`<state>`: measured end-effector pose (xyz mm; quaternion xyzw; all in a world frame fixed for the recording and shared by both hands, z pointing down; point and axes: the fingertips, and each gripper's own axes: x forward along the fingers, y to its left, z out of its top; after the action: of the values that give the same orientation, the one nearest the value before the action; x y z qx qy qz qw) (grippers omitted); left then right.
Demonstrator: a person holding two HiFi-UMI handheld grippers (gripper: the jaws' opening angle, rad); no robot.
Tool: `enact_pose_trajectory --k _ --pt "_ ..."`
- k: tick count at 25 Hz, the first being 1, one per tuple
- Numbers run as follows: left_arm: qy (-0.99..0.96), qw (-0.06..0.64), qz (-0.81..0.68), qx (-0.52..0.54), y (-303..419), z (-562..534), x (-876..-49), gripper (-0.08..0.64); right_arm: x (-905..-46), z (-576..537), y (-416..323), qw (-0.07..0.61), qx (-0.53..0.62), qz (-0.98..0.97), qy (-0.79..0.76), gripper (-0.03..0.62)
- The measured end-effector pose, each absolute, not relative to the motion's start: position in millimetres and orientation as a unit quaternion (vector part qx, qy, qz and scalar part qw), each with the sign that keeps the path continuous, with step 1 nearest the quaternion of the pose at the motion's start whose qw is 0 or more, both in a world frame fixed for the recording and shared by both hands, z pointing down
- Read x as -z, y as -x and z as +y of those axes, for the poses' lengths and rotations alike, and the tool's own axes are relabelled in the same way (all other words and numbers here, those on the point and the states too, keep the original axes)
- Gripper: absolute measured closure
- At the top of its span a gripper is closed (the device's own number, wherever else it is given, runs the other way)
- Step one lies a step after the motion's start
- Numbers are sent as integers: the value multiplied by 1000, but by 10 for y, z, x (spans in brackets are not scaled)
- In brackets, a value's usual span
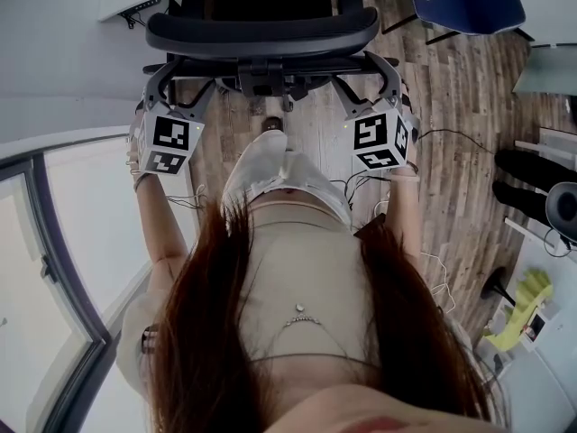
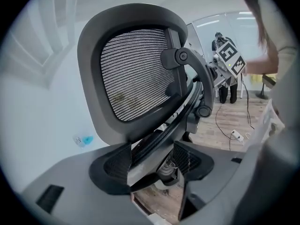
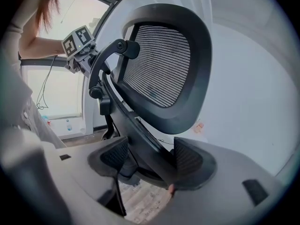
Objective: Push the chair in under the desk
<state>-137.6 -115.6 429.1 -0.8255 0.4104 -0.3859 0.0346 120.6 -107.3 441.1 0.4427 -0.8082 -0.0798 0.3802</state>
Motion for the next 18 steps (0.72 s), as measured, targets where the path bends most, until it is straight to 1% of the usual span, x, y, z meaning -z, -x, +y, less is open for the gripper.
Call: enact_pose_trajectory --k 18 --pt "830 43 405 382 1344 -1377 -4281 281 -4403 -1290 -1240 384 75 -803 -450 284"
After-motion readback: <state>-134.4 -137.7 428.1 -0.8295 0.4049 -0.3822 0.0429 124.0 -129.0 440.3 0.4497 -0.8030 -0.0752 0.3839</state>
